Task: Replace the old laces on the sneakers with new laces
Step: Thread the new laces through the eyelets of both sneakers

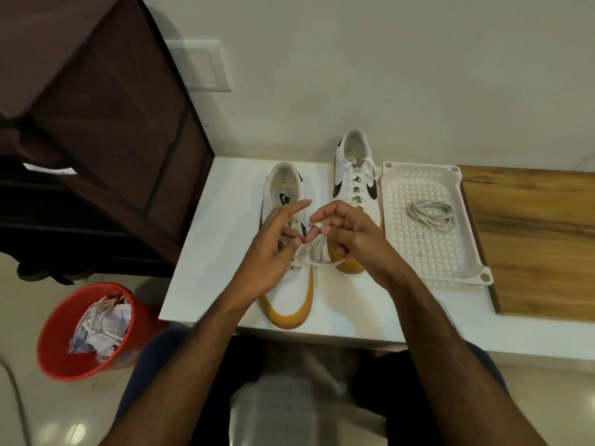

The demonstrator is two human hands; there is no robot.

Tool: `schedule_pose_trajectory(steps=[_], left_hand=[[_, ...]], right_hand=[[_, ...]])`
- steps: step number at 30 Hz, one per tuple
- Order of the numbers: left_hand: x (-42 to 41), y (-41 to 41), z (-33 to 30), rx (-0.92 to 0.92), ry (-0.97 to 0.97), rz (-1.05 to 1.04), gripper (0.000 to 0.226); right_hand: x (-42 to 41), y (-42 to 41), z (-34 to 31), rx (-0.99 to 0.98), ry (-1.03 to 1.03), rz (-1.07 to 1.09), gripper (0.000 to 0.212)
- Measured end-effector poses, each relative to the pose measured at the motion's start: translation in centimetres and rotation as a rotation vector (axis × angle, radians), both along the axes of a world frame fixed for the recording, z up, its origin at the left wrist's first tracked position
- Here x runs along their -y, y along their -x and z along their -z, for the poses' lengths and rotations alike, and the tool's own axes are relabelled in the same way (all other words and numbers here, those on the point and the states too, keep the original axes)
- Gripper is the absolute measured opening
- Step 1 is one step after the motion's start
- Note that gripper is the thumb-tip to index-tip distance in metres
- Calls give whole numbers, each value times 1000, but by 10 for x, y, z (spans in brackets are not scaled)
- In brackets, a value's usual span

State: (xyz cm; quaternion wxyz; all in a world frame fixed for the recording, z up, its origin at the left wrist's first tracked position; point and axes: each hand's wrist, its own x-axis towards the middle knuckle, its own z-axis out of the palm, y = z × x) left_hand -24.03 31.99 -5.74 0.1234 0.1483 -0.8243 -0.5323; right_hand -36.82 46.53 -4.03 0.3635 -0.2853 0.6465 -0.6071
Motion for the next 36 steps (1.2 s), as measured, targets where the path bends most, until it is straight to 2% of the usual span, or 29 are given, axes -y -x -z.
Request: schedule_pose_trajectory(steps=[3, 6, 10, 14, 17, 20, 22, 24, 26, 28, 33, 36], left_hand=[[-4, 1, -1, 2, -18, 77, 44], [-2, 0, -5, -80, 43, -20, 25], [14, -6, -9, -155, 19, -134, 8], [29, -11, -5, -138, 143, -186, 7], [36, -12, 1, -105, 315, -221, 12], [41, -13, 6, -104, 441, -206, 23], [40, -13, 6, -120, 440, -196, 26], [35, -13, 2, -109, 376, -199, 23], [27, -11, -2, -84, 328, -200, 23], [20, -9, -4, -74, 323, -207, 25], [22, -10, -1, -21, 358, -234, 26], [31, -13, -1, 22, 360, -206, 23]], right_hand=[[-1, -2, -3, 63, 91, -54, 13], [-2, 1, -5, 103, 161, -36, 13], [-5, 7, -5, 146, 196, 139, 15], [-9, 9, -1, 92, 90, 342, 24], [-7, 5, 2, -96, -85, 415, 24], [-5, 2, 9, -351, -336, 396, 19], [-3, 0, 13, -547, -505, 326, 19], [-1, -3, 15, -717, -522, 228, 35], [4, -8, 15, -681, -351, 120, 43], [11, -17, 11, -533, -190, 27, 36], [24, -28, 17, -587, -102, 75, 18], [23, -22, 13, -339, -65, 95, 11]])
